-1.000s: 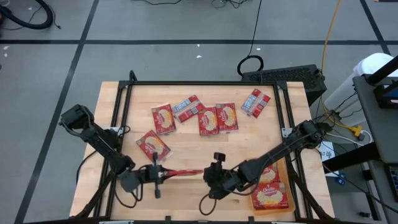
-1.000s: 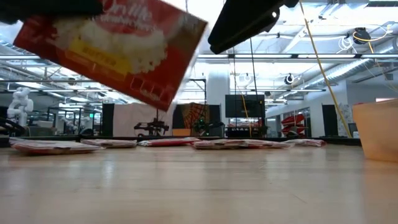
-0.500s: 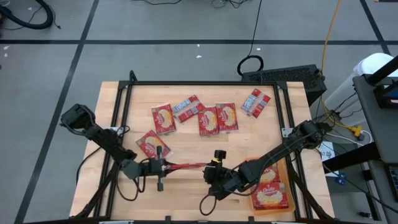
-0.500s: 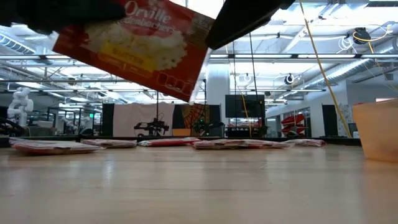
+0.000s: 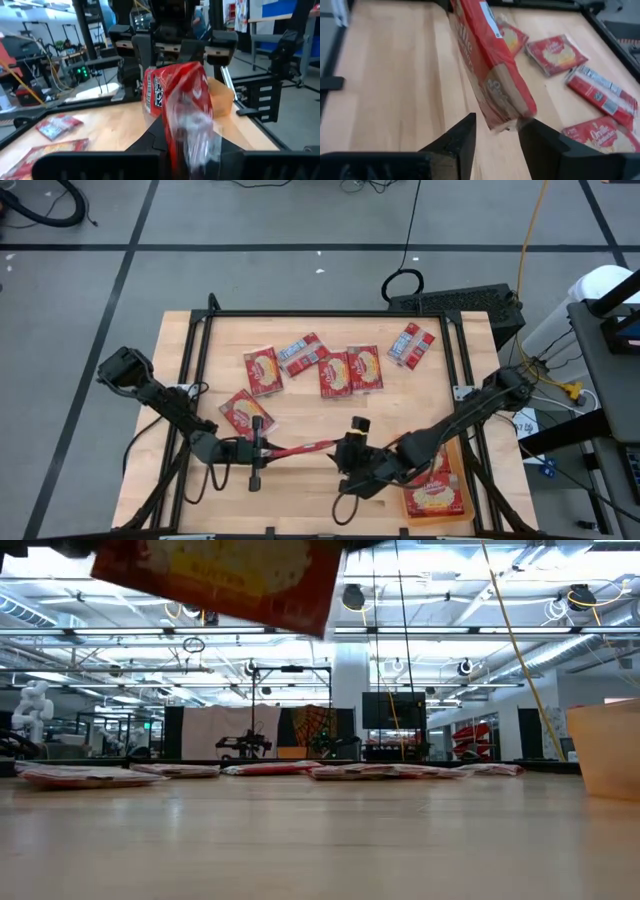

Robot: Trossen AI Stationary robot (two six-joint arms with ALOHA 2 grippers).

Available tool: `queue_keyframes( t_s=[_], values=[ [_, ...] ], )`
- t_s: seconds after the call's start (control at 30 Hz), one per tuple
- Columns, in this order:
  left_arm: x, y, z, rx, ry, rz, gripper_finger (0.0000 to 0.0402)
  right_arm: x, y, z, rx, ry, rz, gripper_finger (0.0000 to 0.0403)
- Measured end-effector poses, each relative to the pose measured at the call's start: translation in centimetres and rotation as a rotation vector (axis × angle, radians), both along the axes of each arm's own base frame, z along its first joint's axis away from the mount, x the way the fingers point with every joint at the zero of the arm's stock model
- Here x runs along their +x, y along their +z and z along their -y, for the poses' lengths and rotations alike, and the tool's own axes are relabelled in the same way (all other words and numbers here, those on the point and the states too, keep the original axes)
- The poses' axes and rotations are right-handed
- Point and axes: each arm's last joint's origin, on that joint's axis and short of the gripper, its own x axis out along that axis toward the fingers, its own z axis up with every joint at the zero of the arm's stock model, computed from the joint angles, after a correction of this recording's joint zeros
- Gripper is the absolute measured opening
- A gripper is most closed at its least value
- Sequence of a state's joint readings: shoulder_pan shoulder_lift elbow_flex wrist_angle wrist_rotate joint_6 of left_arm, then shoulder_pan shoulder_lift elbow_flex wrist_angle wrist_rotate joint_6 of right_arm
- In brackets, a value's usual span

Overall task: Sort popcorn bags into baskets
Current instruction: Put the popcorn pack into the orange bin

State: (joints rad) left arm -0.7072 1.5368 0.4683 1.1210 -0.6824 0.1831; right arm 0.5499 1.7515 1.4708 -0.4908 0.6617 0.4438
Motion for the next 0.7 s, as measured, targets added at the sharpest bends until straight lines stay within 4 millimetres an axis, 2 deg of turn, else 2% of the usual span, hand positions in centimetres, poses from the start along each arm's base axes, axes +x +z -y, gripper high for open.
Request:
queue_keyframes(
  t_s=[0.13,0.3,0.47,0.7],
  values=[
    [0.0,0.4,0.1,0.003,-0.029,0.037,0.0025,-0.6,1.2,0.0,-0.008,0.035,0.020,0.0157],
    [0.0,0.6,0.2,0.005,-0.087,0.054,0.0026,-0.7,1.2,-0.2,-0.109,0.120,-0.018,0.0194],
    [-0.4,0.5,0.6,-0.001,-0.103,0.052,0.0026,-0.9,1.4,-0.3,-0.045,0.085,0.010,0.0231],
    [-0.2,1.2,0.2,0.010,-0.081,0.109,0.0026,-0.5,1.9,-1.1,-0.011,0.127,0.078,0.0235]
  ],
)
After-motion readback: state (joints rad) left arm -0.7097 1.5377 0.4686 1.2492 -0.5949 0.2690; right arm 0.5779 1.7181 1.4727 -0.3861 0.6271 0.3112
